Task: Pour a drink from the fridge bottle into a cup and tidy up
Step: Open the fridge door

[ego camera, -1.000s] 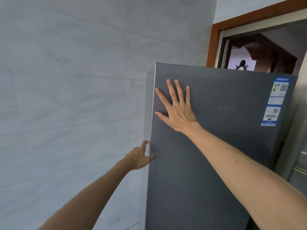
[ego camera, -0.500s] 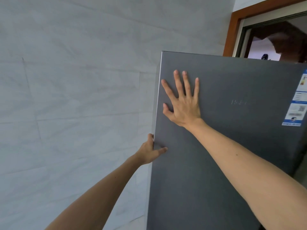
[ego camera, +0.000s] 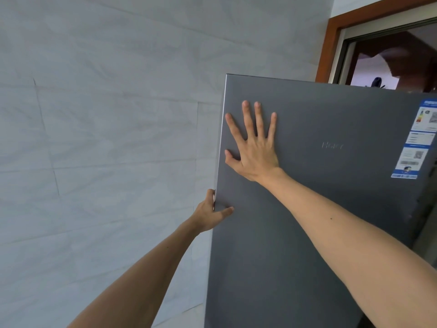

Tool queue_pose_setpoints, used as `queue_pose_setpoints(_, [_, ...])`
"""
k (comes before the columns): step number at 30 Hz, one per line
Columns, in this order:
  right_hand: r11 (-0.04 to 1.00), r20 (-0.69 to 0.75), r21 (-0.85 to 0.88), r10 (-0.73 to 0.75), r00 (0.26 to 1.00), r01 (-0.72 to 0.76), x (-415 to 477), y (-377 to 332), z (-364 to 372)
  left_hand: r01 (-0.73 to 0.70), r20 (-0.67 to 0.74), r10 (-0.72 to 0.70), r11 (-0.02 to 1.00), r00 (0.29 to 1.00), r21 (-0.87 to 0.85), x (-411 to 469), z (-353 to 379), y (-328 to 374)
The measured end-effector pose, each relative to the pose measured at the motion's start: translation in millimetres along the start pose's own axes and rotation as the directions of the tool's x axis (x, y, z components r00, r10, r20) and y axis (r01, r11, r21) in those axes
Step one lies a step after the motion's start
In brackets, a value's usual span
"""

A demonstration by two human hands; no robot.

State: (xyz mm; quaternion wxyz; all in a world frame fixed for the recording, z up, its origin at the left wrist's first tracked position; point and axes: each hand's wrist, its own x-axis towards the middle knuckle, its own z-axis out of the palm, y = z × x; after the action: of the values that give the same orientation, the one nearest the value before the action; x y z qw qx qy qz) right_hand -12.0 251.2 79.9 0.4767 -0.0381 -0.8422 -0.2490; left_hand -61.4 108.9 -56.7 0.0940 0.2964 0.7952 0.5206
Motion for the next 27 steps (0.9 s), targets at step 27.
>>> queue_pose_setpoints(27, [0.902,0.177,0.147,0.379,0.908,-0.405,-46.1,-71.0,-87.8,0.01,0.295,0.002,0.999,0.955,-0.038,-80.9,-26.5,24.9])
